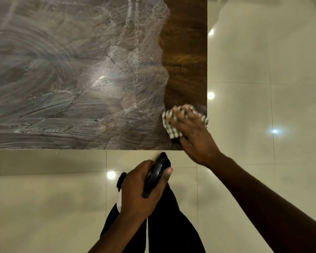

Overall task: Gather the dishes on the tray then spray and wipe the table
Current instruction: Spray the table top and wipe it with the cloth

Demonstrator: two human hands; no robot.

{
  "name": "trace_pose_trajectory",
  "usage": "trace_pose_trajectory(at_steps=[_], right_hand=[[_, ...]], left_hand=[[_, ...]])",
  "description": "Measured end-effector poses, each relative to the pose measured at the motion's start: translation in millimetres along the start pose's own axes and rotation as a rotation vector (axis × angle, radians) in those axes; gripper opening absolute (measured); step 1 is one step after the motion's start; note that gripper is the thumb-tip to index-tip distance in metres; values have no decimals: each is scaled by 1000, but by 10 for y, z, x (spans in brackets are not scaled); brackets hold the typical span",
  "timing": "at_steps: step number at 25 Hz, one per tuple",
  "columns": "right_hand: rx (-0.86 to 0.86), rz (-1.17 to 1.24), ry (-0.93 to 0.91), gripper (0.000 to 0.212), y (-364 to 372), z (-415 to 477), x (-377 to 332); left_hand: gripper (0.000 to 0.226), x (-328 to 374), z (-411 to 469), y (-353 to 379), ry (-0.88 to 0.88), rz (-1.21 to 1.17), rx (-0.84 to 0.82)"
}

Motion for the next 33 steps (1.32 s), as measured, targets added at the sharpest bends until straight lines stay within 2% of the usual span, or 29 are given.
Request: trace_pose_trajectory(at_steps=[2, 4, 7, 10, 11, 12, 13, 15, 16, 17, 18, 21, 22, 23, 25, 27, 29, 31, 33], right_hand=[[-103, -116, -146, 68, 248, -403, -143], [-90, -124, -145, 70, 263, -721, -77], [106, -7, 70, 61, 154, -802, 117], [301, 149, 473, 64, 225, -454, -31], [325, 177, 543, 66, 273, -332, -168], [305, 157, 512, 67, 340, -245, -301], [237, 90, 393, 67, 423, -224, -417], [65, -83, 44, 65, 490, -337, -460], [19, -116, -68, 64, 433, -417, -359], [27, -94, -83, 63, 355, -472, -215], [88, -40, -9, 62, 262, -478, -63], [332, 160, 466, 65, 120, -295, 130], [370, 182, 564, 68, 143, -174, 24], [381, 172, 582, 70, 190, -55, -145], [276, 105, 390, 73, 384, 111, -545], [52, -54, 28, 73, 628, 84, -903], [-128, -188, -242, 73, 666, 13, -852], [-106, -203, -261, 70, 495, 24, -558], [80, -63, -29, 67, 180, 260, -243]], left_hand=[[51, -88, -69, -50, -18, 24, -14], [55, -149, -124, -95, -37, 33, -26], [50, -179, -181, -176, -43, 17, -6], [43, -144, -174, -235, -33, -82, -4], [44, -123, -160, -262, -27, -94, 8], [45, -101, -141, -292, -20, -99, 22], [48, -81, -118, -326, -14, -95, 34], [55, -64, -69, -409, -8, -53, 50], [59, -64, -48, -448, -8, -28, 57], [61, -70, -31, -485, -9, -18, 65], [62, -76, -13, -522, -13, -27, 74], [53, -73, 29, -618, -27, -127, 103], [48, -57, 42, -657, -28, -158, 115], [44, -38, 57, -692, -27, -180, 125], [39, -23, 95, -737, -9, -178, 144], [41, -24, 119, -776, 21, -119, 143], [48, -42, 135, -796, 31, -82, 141], [51, -36, 140, -797, 10, -90, 144], [39, -60, 205, -890, -12, -180, 128]])
Point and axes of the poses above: each hand's wrist, its own z-axis towards the middle knuckle, its own y-axis out of the palm, x = y × z, the point moved 5 cm from there along z, towards the middle knuckle, and after that the axes turned 6 degrees about -x, right-handed, at the moved point
